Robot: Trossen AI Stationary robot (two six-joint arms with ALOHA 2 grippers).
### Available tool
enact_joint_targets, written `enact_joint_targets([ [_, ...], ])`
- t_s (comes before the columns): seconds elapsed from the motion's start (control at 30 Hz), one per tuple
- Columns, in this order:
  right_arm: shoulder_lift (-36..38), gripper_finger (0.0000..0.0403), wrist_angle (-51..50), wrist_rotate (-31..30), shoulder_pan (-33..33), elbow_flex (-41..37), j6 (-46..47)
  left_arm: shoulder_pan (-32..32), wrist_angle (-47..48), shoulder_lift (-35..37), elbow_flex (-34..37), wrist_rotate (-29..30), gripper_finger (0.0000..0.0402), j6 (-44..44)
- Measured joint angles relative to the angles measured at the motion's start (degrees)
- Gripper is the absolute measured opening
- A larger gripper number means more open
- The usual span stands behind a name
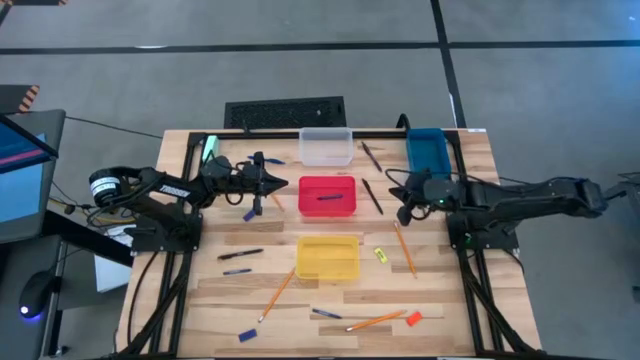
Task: Sort crayons/erasers/pens/pencils in bins
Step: Put the middle right black ballpen into the transparent bin
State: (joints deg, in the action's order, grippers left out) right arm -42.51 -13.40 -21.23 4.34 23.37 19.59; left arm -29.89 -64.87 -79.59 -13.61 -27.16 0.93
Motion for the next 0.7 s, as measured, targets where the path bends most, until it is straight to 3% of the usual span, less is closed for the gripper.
enact_joint_targets([
  [0.4,-13.75,0.0090,-7.44,0.23,4.33,7.19,5.35,0.00,1.21,-0.02,0.00,0.17,0.0000,0.04],
  [0.7,-23.71,0.0168,-9.47,2.03,6.63,11.30,7.58,0.00,1.31,-0.02,0.00,0.17,0.0000,0.02],
])
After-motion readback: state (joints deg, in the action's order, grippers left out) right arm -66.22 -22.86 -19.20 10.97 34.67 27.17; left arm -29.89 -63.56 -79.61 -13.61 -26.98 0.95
